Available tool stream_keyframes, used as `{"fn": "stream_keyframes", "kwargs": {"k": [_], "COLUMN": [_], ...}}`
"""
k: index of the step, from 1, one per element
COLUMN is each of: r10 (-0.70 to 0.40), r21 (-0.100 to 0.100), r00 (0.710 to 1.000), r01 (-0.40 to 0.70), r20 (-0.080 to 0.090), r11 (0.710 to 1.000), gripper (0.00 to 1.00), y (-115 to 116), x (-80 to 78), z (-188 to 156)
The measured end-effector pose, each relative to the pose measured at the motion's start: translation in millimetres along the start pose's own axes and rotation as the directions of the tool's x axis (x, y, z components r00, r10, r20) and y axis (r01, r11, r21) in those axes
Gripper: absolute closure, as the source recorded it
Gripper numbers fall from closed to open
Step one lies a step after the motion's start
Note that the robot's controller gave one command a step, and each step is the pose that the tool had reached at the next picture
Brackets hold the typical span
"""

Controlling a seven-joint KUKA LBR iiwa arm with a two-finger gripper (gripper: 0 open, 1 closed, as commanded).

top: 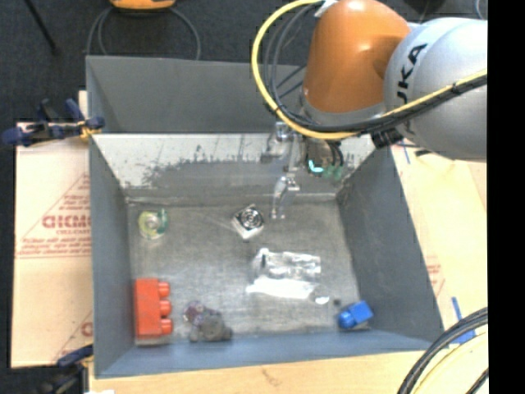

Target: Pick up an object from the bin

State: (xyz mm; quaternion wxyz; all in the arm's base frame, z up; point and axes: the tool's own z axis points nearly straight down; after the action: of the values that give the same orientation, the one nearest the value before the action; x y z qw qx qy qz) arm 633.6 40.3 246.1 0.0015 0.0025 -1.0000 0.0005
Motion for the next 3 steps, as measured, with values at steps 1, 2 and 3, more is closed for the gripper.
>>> {"fn": "stream_keyframes", "kwargs": {"k": [1, 2, 3], "r10": [-0.165, -0.231, -0.23], "r21": [0.0, -0.001, -0.003], "r00": [0.986, 0.973, 0.973], "r01": [0.165, 0.231, 0.23], "r20": [-0.002, 0.007, 0.002], "r11": [0.986, 0.973, 0.973], "gripper": [0.0, 0.0, 1.0], "y": [-43.3, -60.6, -60.8], "x": [24.0, 98.3, 100.4], "z": [133.5, 151.1, 153.3]}}
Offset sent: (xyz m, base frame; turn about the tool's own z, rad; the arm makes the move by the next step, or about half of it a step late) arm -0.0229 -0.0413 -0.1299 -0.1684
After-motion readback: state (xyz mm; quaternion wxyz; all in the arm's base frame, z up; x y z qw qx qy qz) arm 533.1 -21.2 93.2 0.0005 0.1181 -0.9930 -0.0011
